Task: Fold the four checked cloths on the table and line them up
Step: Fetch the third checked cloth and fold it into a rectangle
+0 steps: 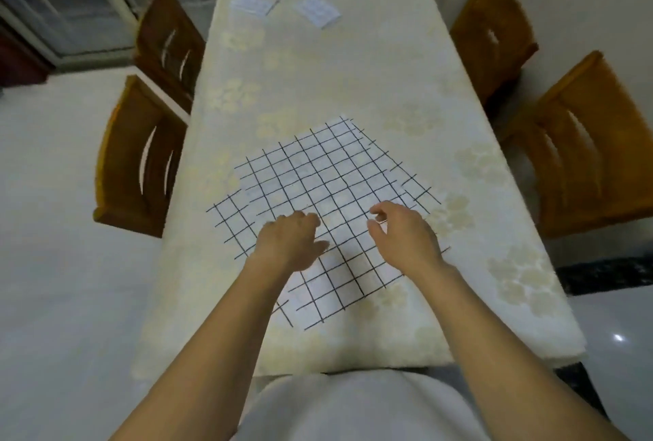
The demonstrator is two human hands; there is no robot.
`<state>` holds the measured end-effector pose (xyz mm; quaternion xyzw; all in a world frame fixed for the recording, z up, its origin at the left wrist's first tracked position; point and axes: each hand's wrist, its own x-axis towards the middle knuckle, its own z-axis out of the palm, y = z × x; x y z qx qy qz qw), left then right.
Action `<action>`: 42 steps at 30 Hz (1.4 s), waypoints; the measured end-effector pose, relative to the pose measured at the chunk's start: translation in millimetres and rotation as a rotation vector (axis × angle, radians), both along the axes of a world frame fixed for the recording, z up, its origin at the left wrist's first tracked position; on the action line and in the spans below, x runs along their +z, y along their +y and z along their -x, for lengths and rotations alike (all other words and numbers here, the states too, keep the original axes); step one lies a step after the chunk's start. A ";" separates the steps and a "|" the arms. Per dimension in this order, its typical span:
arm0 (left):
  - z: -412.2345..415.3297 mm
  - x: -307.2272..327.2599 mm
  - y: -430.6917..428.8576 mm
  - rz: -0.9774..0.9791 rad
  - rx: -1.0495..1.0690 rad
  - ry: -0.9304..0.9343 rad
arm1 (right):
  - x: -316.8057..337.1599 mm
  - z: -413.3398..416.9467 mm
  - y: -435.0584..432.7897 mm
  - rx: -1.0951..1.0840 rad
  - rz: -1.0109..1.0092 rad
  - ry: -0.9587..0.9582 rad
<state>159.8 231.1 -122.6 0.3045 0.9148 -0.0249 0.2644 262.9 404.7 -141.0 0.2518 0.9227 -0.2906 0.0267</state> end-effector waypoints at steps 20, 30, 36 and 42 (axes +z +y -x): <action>-45.1 -63.2 -52.2 0.002 0.532 -0.264 | -124.7 9.6 -34.0 0.286 -0.084 -0.464; 6.8 -118.4 -55.9 -0.087 0.515 -0.184 | -129.1 14.5 -16.2 0.320 -0.104 -0.481; 26.6 -124.2 -64.2 -0.135 0.498 -0.077 | -119.6 25.6 20.3 0.510 -0.175 -0.562; 27.2 -135.5 -86.0 -0.147 0.542 -0.084 | -105.9 57.5 -7.3 0.251 -0.040 -0.391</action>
